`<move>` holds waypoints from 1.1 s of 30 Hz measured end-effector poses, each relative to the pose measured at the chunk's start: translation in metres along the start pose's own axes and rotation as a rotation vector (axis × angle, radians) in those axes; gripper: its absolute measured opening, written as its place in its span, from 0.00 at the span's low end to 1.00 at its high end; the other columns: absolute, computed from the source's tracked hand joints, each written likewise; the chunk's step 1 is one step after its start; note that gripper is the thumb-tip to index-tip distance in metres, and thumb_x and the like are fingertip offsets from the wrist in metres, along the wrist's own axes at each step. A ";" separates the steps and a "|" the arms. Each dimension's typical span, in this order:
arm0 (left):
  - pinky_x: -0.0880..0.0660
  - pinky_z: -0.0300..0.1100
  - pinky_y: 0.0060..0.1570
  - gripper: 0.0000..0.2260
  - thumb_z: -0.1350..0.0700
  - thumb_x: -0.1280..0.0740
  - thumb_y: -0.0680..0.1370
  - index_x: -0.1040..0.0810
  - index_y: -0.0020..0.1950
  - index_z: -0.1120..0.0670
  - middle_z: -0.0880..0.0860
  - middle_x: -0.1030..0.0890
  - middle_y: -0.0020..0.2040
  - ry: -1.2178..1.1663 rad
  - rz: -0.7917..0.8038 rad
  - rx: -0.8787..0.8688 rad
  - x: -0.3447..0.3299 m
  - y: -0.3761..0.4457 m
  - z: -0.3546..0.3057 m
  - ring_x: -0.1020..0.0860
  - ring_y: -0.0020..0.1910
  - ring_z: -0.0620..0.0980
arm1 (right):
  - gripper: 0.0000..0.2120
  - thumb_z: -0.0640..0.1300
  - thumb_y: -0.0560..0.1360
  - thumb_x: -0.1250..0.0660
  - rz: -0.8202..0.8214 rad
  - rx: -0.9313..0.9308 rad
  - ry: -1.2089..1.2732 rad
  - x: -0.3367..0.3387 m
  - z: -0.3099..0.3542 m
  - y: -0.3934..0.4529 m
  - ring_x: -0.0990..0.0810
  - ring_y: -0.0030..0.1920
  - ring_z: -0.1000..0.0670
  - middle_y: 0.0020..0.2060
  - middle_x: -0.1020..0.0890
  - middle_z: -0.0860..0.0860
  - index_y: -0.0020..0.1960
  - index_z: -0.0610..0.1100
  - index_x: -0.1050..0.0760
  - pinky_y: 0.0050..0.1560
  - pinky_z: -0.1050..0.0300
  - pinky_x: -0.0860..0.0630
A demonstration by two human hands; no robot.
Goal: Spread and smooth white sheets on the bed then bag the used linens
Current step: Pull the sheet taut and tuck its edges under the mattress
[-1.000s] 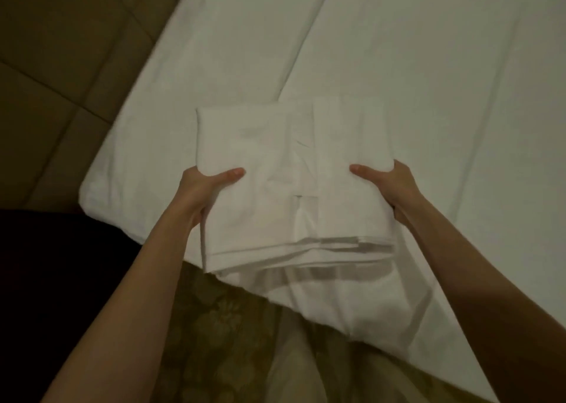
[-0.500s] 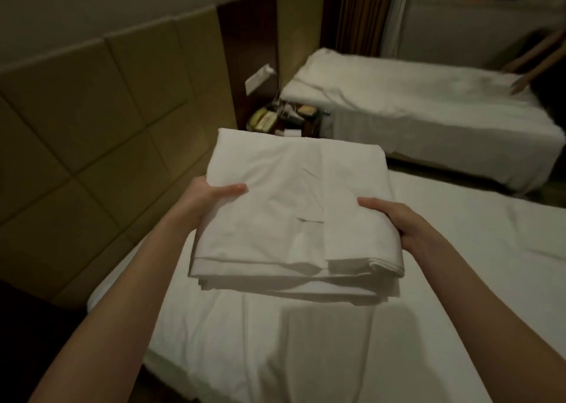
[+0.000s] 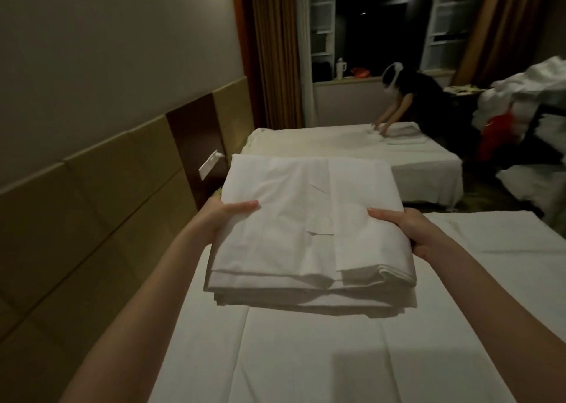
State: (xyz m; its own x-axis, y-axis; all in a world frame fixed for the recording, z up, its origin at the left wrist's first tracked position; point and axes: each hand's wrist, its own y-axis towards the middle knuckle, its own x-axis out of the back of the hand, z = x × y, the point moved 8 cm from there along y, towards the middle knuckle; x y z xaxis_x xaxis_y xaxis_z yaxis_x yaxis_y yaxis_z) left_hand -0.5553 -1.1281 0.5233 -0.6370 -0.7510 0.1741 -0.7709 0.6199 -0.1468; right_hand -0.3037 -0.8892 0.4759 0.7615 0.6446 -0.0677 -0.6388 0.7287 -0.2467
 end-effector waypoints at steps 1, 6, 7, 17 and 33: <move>0.21 0.40 0.36 0.13 0.59 0.23 0.69 0.20 0.51 0.58 0.54 0.16 0.45 -0.003 0.026 -0.014 -0.003 0.004 -0.004 0.17 0.39 0.50 | 0.19 0.41 0.69 0.25 -0.036 0.017 0.010 0.003 0.003 -0.005 0.18 0.47 0.46 0.49 0.17 0.45 0.58 0.36 0.24 0.41 0.54 0.23; 0.24 0.34 0.26 0.07 0.60 0.25 0.72 0.23 0.44 0.55 0.48 0.17 0.32 -0.002 0.162 -0.078 -0.034 0.014 -0.022 0.18 0.30 0.44 | 0.14 0.41 0.70 0.26 -0.191 0.070 0.045 0.028 0.008 -0.034 0.20 0.44 0.48 0.45 0.19 0.47 0.53 0.38 0.25 0.38 0.57 0.25; 0.24 0.34 0.26 0.07 0.61 0.26 0.72 0.23 0.44 0.55 0.46 0.17 0.30 -0.001 0.196 -0.089 -0.042 0.014 -0.024 0.18 0.29 0.43 | 0.14 0.41 0.70 0.26 -0.220 0.075 0.049 0.035 0.007 -0.042 0.20 0.43 0.49 0.44 0.19 0.48 0.51 0.39 0.25 0.38 0.57 0.26; 0.20 0.39 0.33 0.08 0.60 0.24 0.70 0.19 0.47 0.57 0.52 0.15 0.39 0.002 0.407 -0.090 -0.166 -0.022 -0.024 0.17 0.35 0.49 | 0.26 0.44 0.68 0.24 -0.460 0.060 0.074 0.151 -0.011 -0.133 0.19 0.48 0.46 0.50 0.18 0.46 0.62 0.36 0.26 0.41 0.54 0.24; 0.23 0.40 0.36 0.13 0.56 0.22 0.68 0.19 0.49 0.57 0.53 0.15 0.44 -0.018 0.636 -0.059 -0.457 -0.192 -0.002 0.16 0.41 0.51 | 0.28 0.46 0.69 0.24 -0.767 -0.026 0.031 0.425 -0.049 -0.335 0.23 0.43 0.49 0.46 0.22 0.48 0.64 0.37 0.27 0.39 0.53 0.27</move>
State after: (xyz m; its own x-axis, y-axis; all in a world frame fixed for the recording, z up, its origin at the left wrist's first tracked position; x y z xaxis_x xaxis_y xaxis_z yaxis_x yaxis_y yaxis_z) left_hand -0.1168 -0.9034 0.4741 -0.9705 -0.2350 0.0540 -0.2408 0.9570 -0.1619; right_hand 0.2395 -0.8707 0.4822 0.9934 -0.0463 0.1046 0.0720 0.9635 -0.2578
